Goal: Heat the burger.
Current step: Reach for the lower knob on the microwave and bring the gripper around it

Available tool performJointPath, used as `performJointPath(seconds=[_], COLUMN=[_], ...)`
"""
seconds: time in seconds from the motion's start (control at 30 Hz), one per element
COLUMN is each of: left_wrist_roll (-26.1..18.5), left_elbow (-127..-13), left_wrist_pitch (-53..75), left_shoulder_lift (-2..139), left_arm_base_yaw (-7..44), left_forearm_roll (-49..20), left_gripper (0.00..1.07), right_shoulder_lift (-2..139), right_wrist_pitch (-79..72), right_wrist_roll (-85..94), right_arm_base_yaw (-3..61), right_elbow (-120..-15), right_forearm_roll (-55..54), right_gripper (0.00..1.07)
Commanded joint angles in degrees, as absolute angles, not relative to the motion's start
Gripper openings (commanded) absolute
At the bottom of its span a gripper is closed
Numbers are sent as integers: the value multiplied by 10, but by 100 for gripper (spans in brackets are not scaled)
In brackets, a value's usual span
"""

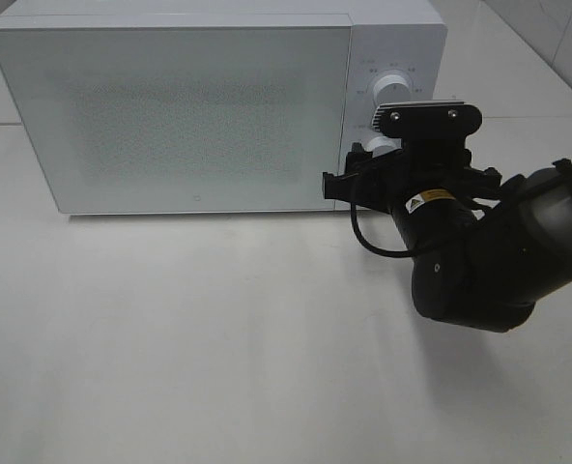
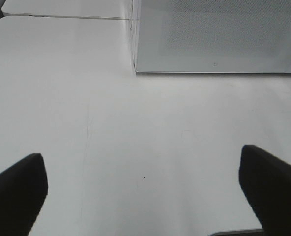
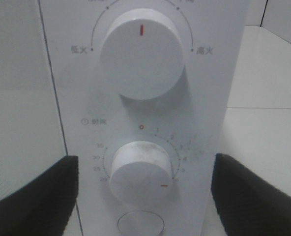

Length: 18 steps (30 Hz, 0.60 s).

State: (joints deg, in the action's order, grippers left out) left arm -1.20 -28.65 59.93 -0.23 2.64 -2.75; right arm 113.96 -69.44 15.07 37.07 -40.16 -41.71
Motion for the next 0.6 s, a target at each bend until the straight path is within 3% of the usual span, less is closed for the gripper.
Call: performJointPath(seconds=[0.03, 0.6], left_wrist_roll=[-11, -11], left_elbow=[-285, -285], left_wrist_pitch=[594, 594], left_shoulder_lift=[-17, -17], left_arm_base_yaw=[25, 25], left_forearm_roll=[-32, -32], left_gripper=[98, 98], right_shoulder_lift=[1142, 1196], right_wrist_pitch=[-758, -745], right_wrist_roll=[147, 148], right_arm_base_yaw=[363, 354], right_elbow=[-413, -461], right_forearm_roll=[-408, -409], right_gripper=[74, 74])
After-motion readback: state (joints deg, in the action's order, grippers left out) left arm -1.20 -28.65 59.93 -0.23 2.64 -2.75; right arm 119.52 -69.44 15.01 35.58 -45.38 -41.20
